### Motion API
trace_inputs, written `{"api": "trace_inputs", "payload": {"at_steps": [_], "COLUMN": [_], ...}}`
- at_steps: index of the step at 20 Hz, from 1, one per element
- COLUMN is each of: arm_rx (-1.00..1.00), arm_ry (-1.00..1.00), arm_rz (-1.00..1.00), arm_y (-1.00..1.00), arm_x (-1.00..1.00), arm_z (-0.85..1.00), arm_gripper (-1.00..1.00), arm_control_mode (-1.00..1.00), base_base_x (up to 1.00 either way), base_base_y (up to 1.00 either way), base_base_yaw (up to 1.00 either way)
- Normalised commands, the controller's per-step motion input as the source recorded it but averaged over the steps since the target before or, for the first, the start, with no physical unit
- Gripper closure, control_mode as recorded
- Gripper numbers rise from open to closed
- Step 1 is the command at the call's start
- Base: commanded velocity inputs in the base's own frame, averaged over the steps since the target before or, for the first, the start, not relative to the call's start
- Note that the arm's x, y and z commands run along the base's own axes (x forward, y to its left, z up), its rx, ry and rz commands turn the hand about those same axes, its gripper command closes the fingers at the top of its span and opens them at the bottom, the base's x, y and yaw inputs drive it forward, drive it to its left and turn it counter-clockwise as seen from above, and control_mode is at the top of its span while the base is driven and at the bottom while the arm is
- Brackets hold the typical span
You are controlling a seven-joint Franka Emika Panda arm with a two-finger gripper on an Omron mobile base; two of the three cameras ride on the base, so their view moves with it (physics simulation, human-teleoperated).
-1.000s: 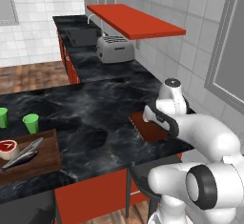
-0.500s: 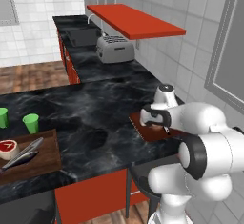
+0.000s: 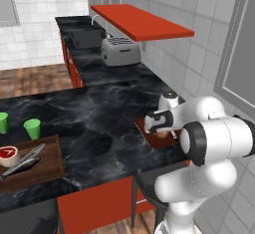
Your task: Gather the onion and potato from the fridge and place them on a tray on the dining counter. Then gather the steak and fish from the fridge and place them on the other tray.
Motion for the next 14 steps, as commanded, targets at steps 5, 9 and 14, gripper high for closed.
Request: {"api": "trace_inputs", "payload": {"at_steps": [5, 9, 14], "arm_rx": [0.00, 0.00, 0.00], "arm_ry": [0.00, 0.00, -0.01], "arm_rz": [0.00, 0.00, 0.00], "arm_y": [0.00, 0.00, 0.00], "arm_x": [0.02, 0.00, 0.00], "arm_z": [-0.06, 0.00, -0.03], "arm_gripper": [1.00, 1.00, -1.00], "arm_control_mode": [-1.00, -1.00, -1.00], "base_base_x": [0.00, 0.00, 0.00], "base_base_y": [0.00, 0.00, 0.00], "base_base_yaw": [0.00, 0.00, 0.00]}}
